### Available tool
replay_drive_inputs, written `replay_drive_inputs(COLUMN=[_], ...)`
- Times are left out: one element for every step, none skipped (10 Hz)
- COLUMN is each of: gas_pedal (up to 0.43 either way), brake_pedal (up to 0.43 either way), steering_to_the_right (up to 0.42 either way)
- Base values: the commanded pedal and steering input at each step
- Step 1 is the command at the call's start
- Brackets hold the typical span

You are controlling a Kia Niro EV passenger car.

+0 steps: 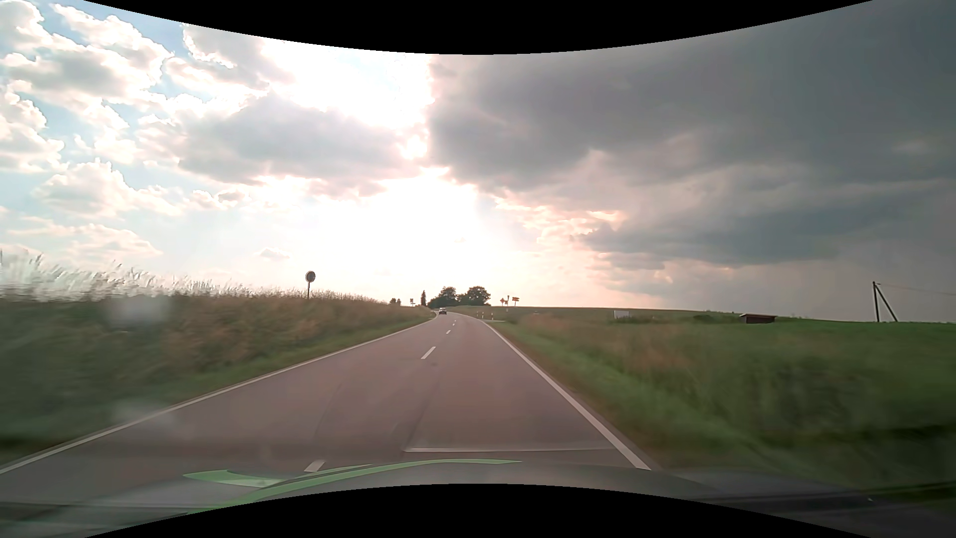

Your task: Follow the waypoints while adhering to traffic rules and regulations

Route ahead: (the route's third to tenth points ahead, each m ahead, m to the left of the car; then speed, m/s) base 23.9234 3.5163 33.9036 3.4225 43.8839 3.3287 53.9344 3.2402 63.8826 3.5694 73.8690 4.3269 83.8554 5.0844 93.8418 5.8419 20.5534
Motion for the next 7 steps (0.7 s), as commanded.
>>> replay_drive_inputs(gas_pedal=[0.169, 0.169, 0.169, 0.169, 0.169, 0.177, 0.177], brake_pedal=[0.0, 0.0, 0.0, 0.0, 0.0, 0.0, 0.0], steering_to_the_right=[-0.001, -0.001, -0.001, -0.001, -0.001, -0.001, -0.001])
